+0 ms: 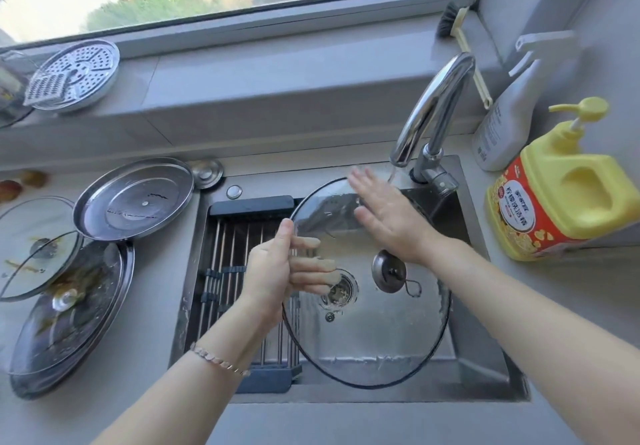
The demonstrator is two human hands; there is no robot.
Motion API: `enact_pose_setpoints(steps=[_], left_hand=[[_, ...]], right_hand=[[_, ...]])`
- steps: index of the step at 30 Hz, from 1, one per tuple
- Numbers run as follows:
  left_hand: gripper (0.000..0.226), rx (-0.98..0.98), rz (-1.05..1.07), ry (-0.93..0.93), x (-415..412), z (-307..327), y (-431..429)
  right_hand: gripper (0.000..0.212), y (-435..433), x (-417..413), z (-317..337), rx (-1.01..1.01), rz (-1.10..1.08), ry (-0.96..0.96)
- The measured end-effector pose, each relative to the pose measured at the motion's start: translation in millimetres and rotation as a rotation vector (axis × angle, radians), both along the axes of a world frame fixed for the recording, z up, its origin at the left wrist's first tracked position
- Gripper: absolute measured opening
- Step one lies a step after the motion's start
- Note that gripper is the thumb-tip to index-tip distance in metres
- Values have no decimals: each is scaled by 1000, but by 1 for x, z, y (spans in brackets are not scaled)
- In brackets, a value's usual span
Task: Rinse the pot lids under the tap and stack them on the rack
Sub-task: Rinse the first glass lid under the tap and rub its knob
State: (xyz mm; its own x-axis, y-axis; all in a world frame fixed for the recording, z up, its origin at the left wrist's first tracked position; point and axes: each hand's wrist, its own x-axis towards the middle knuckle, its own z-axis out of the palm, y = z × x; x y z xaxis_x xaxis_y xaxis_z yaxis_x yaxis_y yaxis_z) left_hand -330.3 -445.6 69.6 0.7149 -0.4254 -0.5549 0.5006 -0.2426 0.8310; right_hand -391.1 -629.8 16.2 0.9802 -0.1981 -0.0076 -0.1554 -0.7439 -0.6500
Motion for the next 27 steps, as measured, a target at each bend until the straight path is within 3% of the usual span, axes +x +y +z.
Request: enact_pose_setpoints(steps=[2, 4, 6, 9, 11, 13, 16, 18, 22, 23, 27], left_hand=[[47, 22, -26, -1, -2, -2, -5], [49, 32, -39, 1, -2, -4, -6], [49, 31, -37, 9, 0, -5, -3], [49, 23, 20, -4, 5, -6, 5], [49, 15, 78, -20, 12, -5, 8], [48, 3, 135, -26, 19, -4, 6], [48, -14, 190, -44, 22, -1, -2], [48, -17, 216, -53, 21, 0, -7], [48, -25, 261, -45, 19, 0, -14], [48, -31, 277, -40, 21, -1, -15], [48, -80, 362, 11, 28, -1, -15]], right_hand=[[67, 21, 10, 11, -160, 221, -46], [62, 21, 12, 10, -220, 278, -72], [63, 3, 9, -5, -112, 140, -36], [60, -31, -12, -29, 245, -234, 269], [55, -35, -31, -34, 265, -310, 373], [44, -27, -40, -29, 292, -379, 265], [29, -1, -35, -7, 622, -370, 156], [22, 18, -26, 0, 593, -311, 141], [4, 30, -8, 5, 416, -454, 34], [4, 28, -4, 6, 462, -486, 39], [12, 17, 3, 15, 1039, -506, 37]])
